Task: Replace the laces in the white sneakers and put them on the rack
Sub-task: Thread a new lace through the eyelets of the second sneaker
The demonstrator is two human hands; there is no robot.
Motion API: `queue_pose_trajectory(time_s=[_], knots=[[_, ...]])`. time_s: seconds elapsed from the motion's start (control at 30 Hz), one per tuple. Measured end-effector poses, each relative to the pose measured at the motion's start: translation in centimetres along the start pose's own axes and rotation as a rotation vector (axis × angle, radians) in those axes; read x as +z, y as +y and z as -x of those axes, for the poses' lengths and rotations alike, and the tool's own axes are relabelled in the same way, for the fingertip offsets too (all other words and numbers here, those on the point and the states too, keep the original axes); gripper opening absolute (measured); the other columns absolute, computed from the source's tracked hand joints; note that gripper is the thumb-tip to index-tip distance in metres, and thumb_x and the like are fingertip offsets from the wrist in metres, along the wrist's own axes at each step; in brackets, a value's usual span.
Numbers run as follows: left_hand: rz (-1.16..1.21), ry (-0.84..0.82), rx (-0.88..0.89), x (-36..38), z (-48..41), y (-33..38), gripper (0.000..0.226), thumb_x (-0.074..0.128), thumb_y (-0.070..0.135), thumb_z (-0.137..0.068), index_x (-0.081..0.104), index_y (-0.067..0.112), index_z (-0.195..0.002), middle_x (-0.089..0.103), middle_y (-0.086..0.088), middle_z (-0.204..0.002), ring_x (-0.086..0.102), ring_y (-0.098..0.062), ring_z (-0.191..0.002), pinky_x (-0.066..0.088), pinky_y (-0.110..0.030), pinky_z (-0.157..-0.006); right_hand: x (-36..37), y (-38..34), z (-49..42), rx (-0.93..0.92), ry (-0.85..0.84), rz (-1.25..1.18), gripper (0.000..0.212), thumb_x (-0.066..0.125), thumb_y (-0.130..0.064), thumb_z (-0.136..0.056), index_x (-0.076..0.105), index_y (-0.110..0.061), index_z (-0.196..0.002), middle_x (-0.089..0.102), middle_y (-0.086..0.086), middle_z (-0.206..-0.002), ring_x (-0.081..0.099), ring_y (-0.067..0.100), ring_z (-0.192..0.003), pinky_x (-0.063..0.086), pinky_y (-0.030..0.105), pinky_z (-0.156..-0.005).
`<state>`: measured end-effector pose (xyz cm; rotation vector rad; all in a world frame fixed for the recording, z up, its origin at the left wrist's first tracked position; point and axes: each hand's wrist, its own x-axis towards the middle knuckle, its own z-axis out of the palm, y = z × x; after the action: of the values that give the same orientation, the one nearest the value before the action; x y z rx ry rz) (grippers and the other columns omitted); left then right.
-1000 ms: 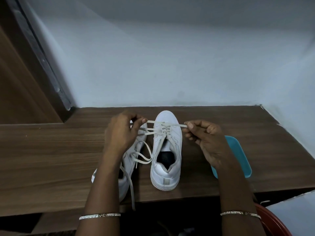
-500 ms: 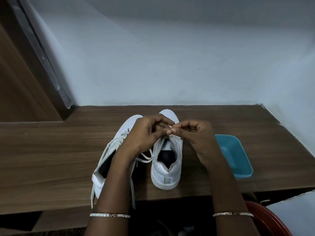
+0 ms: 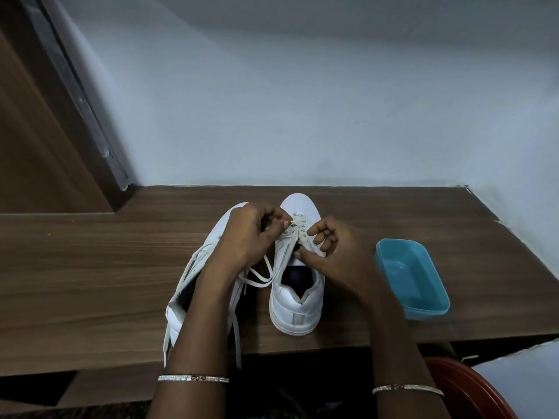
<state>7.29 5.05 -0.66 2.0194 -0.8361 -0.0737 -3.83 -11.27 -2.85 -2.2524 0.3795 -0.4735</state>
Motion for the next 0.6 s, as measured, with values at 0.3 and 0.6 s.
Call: queue_pose_trajectory(time_s=[0.3,0.6], knots=[[0.013,-0.089,-0.006,0.4,0.4,0.4,0.007,0.081,0.023,-0.076,0.079,0.029,-0.077,0.07,0.016,-0.07,0.062,-0.006,-0.069,0.049,-0.027,-0.066,0.0,0.3,0.0,0.104,0.057,-0.069,0.012,0.086,-0.027,-0.074,0.079,-0.021,-0.081,0.073,-0.009,-0.068,0.07,0.006,-0.063,0.06,0.032,-0.064],[-0.128,-0.096,0.008,1.9,0.2,1.8,0.006,0.076,0.018,-0.069,0.072,0.022,-0.067,0.067,0.012,-0.063,0.061,-0.004,-0.064,0.048,-0.022,-0.061,-1.1,-0.2,0.5,0.357,-0.06,-0.602,0.016,0.08,-0.004,-0.079,0.072,0.007,-0.087,0.073,0.024,-0.082,0.072,0.027,-0.07,0.061,0.027,-0.063]])
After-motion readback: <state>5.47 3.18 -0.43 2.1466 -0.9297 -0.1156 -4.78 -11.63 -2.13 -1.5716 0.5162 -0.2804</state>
